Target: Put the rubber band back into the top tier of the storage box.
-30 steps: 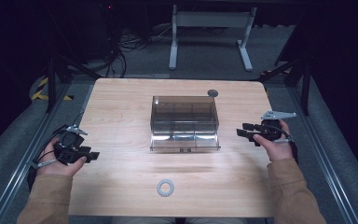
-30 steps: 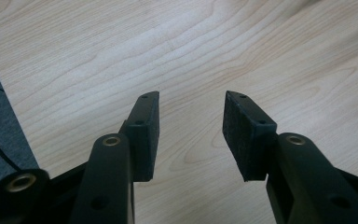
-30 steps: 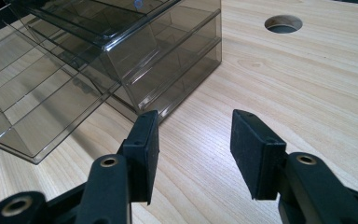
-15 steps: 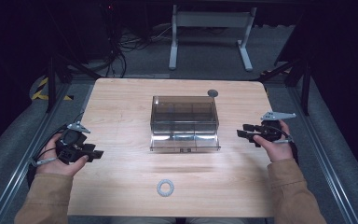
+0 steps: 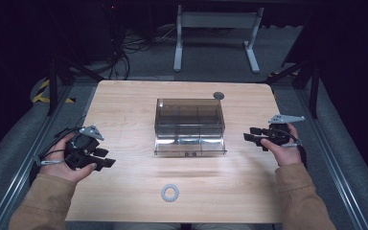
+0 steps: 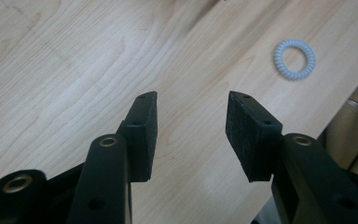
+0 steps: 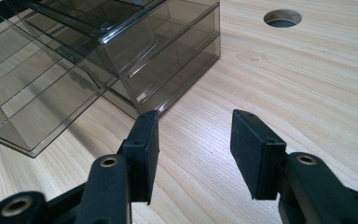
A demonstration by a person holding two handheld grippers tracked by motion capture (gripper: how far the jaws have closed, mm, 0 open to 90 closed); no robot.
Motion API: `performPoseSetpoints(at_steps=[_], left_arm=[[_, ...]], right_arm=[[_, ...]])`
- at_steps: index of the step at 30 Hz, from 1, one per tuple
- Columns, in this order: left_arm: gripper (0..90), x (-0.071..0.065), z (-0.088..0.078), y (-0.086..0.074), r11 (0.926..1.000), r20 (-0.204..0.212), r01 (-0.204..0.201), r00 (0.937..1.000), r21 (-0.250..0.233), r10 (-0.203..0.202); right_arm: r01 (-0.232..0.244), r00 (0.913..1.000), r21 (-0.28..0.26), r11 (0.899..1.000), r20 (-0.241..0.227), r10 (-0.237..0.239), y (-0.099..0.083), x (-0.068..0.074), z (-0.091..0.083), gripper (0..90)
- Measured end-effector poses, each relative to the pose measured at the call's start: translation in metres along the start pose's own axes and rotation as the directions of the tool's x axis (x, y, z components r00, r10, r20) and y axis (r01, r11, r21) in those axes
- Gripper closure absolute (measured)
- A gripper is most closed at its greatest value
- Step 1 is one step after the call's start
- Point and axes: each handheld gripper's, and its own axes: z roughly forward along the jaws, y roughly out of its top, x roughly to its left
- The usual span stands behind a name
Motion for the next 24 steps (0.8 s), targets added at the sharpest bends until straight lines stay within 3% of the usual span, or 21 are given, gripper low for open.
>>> performPoseSetpoints(at_steps=[6,15,18,24], left_arm=[[55.2,-0.010,-0.005,0.004,0.9939,0.063,-0.110,0.9920,0.008,0.110],[57.9,-0.021,-0.010,0.017,0.9857,0.063,-0.168,0.9840,0.015,0.167],[58.1,-0.028,-0.009,0.026,0.9785,0.061,-0.204,0.9774,0.027,0.202],[59.3,-0.038,-0.007,0.039,0.9715,0.069,-0.234,0.9705,0.036,0.231]], right_arm=[[-0.002,1.0000,0.005,1.000,-0.004,0.002,0.000,0.000,0.001,53.3],[-0.005,1.0000,0.008,1.000,-0.004,0.005,-0.001,0.001,0.002,53.2],[-0.005,1.0000,0.010,1.000,-0.003,0.005,-0.001,0.001,0.002,53.3],[-0.003,1.0000,0.011,1.000,-0.003,0.003,-0.002,0.002,0.002,53.3]])
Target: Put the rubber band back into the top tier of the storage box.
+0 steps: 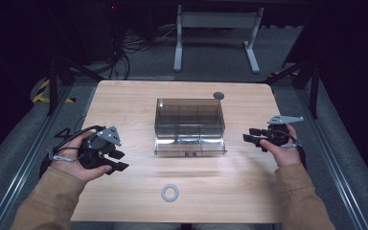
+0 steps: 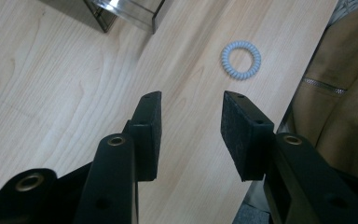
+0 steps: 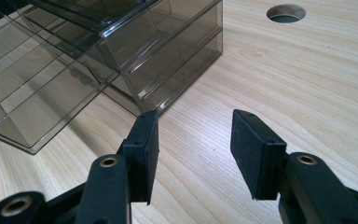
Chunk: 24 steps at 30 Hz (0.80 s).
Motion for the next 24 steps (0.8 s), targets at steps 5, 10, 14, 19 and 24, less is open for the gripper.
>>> performPoseSetpoints(at_steps=[5,10,14,19,24], left_arm=[[59.0,-0.007,0.003,0.014,0.9993,0.010,-0.037,0.9993,0.008,0.036],[58.9,-0.012,0.006,0.026,0.9976,0.039,-0.070,0.9968,0.004,0.069],[58.9,-0.015,0.009,0.034,0.9958,0.064,-0.091,0.9938,-0.008,0.091],[58.9,-0.019,0.015,0.045,0.9938,0.074,-0.111,0.9911,-0.002,0.111],[59.7,-0.024,0.024,0.056,0.9915,0.090,-0.130,0.9875,0.003,0.129]], right_arm=[[0.006,1.0000,0.001,1.000,-0.003,-0.006,0.000,0.001,0.001,53.2],[0.003,1.0000,0.001,1.000,-0.008,-0.003,0.000,0.001,0.001,52.8],[0.000,1.0000,-0.002,1.000,-0.007,0.000,0.000,0.001,0.000,52.7],[0.000,0.9999,0.002,1.000,-0.011,0.000,0.000,0.002,0.001,52.8],[0.006,0.9999,0.005,1.000,-0.010,-0.006,0.000,0.003,0.002,52.7]])
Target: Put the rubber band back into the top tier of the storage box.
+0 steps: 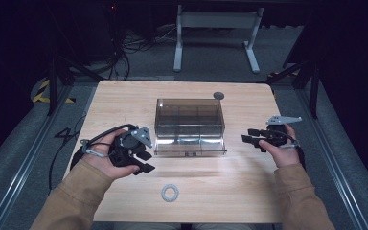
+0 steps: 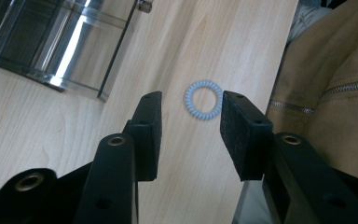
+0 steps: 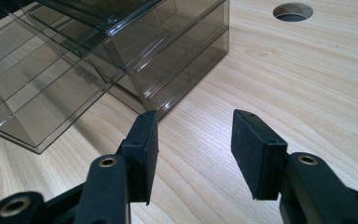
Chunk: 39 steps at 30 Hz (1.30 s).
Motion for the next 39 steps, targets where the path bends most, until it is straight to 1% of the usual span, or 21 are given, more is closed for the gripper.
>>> performPoseSetpoints(at_steps=[2,3,5,8,11,13,16,18,23,25,28,30,33,38,39], left_arm=[[59.9,-0.001,0.005,0.005,1.0000,0.018,-0.008,0.9998,0.000,0.008],[60.1,-0.001,0.005,0.005,1.0000,0.018,-0.008,0.9998,0.000,0.008],[60.2,-0.002,0.010,0.008,0.9999,0.019,-0.006,0.9998,0.011,0.006],[60.3,-0.001,0.017,0.011,0.9995,0.009,0.004,0.9999,0.031,-0.004],[60.5,0.000,0.021,0.011,0.9992,0.015,0.009,0.9998,0.039,-0.009],[60.7,0.001,0.024,0.011,0.9991,0.023,0.003,0.9997,0.042,-0.004],[60.8,0.001,0.027,0.011,0.9985,0.022,0.003,0.9997,0.054,-0.004],[61.4,0.001,0.029,0.011,0.9981,0.010,-0.003,0.9999,0.061,0.002],[64.4,-0.002,0.035,0.010,0.9990,0.014,-0.020,0.9997,0.039,0.020],[65.7,-0.003,0.040,0.010,0.9986,0.016,-0.024,0.9996,0.046,0.024],[67.3,-0.002,0.046,0.009,0.9979,0.021,-0.042,0.9989,0.049,0.041],[68.0,-0.001,0.049,0.008,0.9977,0.027,-0.059,0.9979,0.032,0.059],[68.1,0.000,0.058,0.006,0.9957,0.008,-0.091,0.9958,0.017,0.091],[68.2,0.002,0.073,0.003,0.9954,0.028,-0.094,0.9952,0.019,0.093],[68.2,0.002,0.073,0.003,0.9954,0.028,-0.094,0.9952,0.019,0.093]], right_arm=[[0.000,1.0000,-0.001,1.000,-0.001,0.000,0.000,0.000,0.000,52.7],[0.000,1.0000,-0.001,1.000,-0.001,0.000,0.000,0.000,0.000,52.7],[0.000,1.0000,0.000,1.000,-0.001,0.000,0.000,0.000,0.000,52.7],[-0.001,1.0000,-0.001,1.000,-0.003,0.001,0.000,0.000,0.000,52.7],[-0.001,1.0000,-0.002,1.000,-0.003,0.001,0.000,0.000,0.000,52.6],[-0.002,1.0000,-0.002,1.000,-0.003,0.002,0.000,0.000,0.000,52.7],[-0.001,1.0000,0.000,1.000,-0.002,0.001,0.000,0.000,0.000,52.6],[-0.003,1.0000,0.001,1.000,-0.003,0.003,0.000,0.000,0.001,52.6],[0.001,1.0000,0.002,1.000,-0.004,-0.001,0.000,0.000,0.001,52.6],[0.001,1.0000,0.002,1.000,-0.004,-0.001,0.000,0.001,0.001,52.6],[0.002,1.0000,0.003,1.000,-0.006,-0.002,0.000,0.001,0.001,52.6],[0.003,1.0000,0.003,1.000,-0.005,-0.003,0.000,0.001,0.001,52.6],[0.002,1.0000,0.004,1.000,-0.003,-0.002,0.000,0.001,0.001,52.6],[0.002,1.0000,0.004,1.000,-0.004,-0.002,0.000,0.001,0.002,52.5],[0.002,1.0000,0.004,1.000,-0.005,-0.002,0.000,0.001,0.002,52.5]])
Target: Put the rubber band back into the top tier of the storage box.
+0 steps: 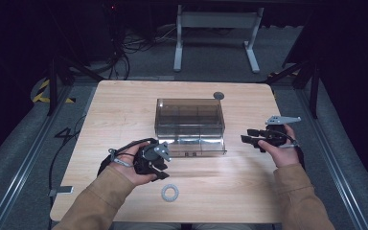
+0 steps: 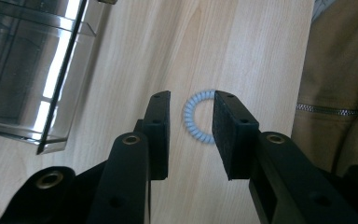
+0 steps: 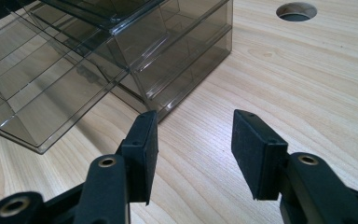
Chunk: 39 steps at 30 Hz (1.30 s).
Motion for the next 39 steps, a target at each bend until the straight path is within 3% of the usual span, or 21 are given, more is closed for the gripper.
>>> performPoseSetpoints(at_steps=[4,11,18,29,32,39], left_arm=[[68.3,0.002,0.008,-0.002,0.9998,0.015,0.010,0.9998,-0.015,-0.010],[68.4,0.002,0.019,-0.003,0.9996,0.029,0.010,0.9995,0.026,-0.011],[68.1,0.000,0.026,-0.003,0.9996,0.030,0.010,0.9995,0.026,-0.011],[67.6,-0.001,0.041,-0.004,0.9967,0.041,-0.003,0.9991,0.081,0.000],[67.5,0.000,0.046,-0.004,0.9931,0.041,-0.010,0.9992,0.117,0.005],[67.8,0.002,0.055,-0.006,0.9889,0.041,-0.009,0.9992,0.148,0.003]], right_arm=[[0.000,1.0000,0.000,1.000,0.000,0.000,0.000,0.000,0.000,52.5],[0.003,1.0000,0.001,1.000,-0.002,-0.003,0.000,0.000,0.000,52.4],[0.004,1.0000,0.003,1.000,-0.001,-0.004,0.000,0.000,0.001,52.4],[0.005,1.0000,0.002,1.000,-0.002,-0.005,0.000,0.000,0.001,52.4],[0.004,1.0000,0.002,1.000,-0.001,-0.004,0.000,0.000,0.001,52.3],[0.003,1.0000,0.006,1.000,-0.002,-0.003,0.000,0.000,0.001,52.3]])
